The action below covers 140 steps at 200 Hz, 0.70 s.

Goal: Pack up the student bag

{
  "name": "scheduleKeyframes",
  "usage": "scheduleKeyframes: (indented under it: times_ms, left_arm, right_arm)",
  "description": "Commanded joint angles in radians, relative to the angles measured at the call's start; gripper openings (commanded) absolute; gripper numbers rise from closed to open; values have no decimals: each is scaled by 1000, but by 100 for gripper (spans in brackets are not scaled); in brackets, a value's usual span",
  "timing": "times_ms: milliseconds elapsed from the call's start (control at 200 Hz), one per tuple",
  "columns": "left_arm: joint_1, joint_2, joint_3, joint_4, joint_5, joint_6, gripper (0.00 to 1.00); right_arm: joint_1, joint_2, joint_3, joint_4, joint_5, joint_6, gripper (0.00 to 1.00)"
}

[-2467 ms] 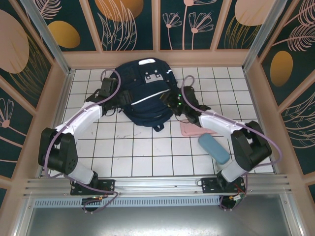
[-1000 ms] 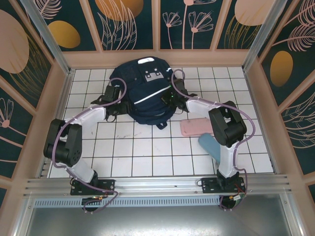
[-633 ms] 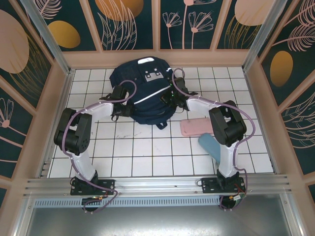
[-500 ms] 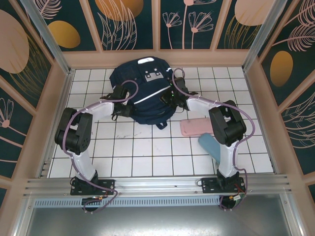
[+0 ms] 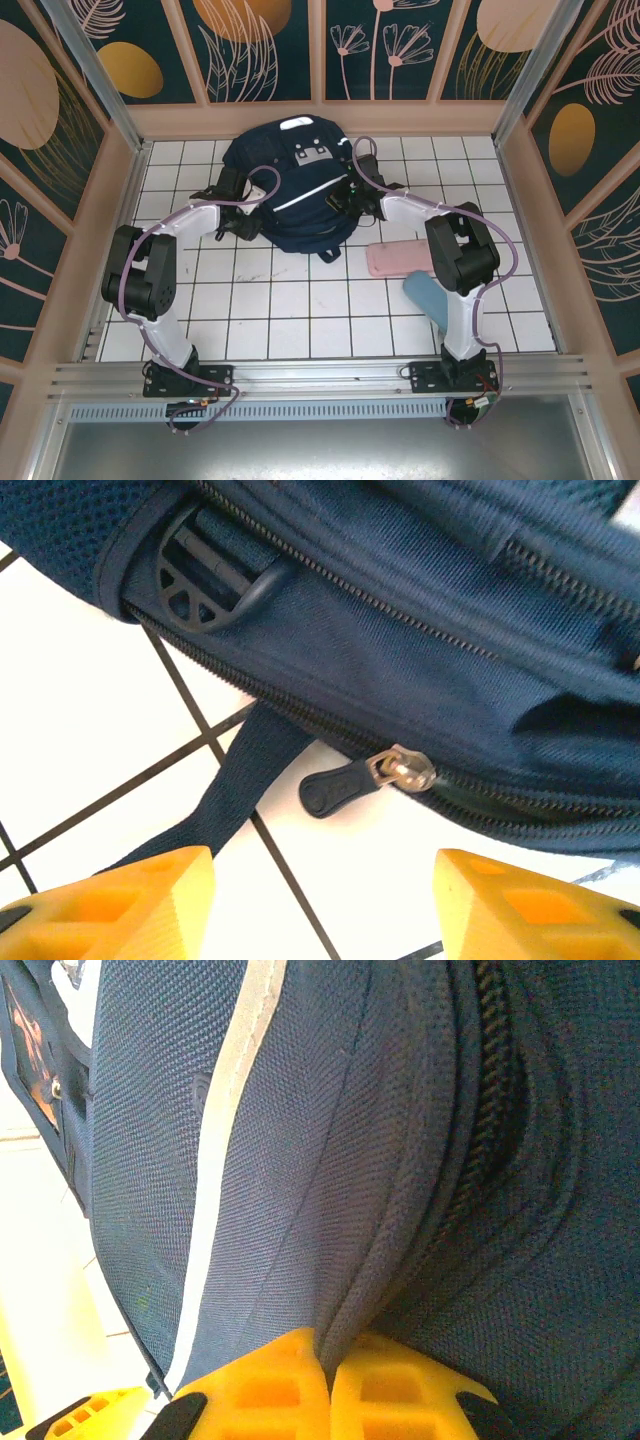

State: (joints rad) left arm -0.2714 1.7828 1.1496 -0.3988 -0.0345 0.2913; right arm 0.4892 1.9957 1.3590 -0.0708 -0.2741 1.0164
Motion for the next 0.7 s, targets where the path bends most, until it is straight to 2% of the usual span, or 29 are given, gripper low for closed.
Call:
scheduleKeyframes:
  times_ms: [0, 150, 340, 505, 616, 696]
  left_arm:
    - [7, -27, -1, -27, 59, 86, 60]
    - [14, -17, -24, 32, 139, 129, 57]
    - [16, 3, -40, 88, 208, 161, 44]
    - [18, 44, -32, 72, 271, 179, 35]
    - [19, 64, -20, 41, 332, 194, 35]
    - [21, 69, -25, 42, 344, 196, 40]
  right_arm:
    - [-48, 25, 60, 66, 65, -47, 4]
    - [-76, 42, 75, 57, 75, -51, 3]
    - [-88, 44, 74, 57, 67, -50, 3]
    - [-89, 48, 67, 62, 53, -41, 3]
    - [-89, 45, 66, 64, 47, -38, 3]
    - [-89, 44, 63, 63, 44, -36, 3]
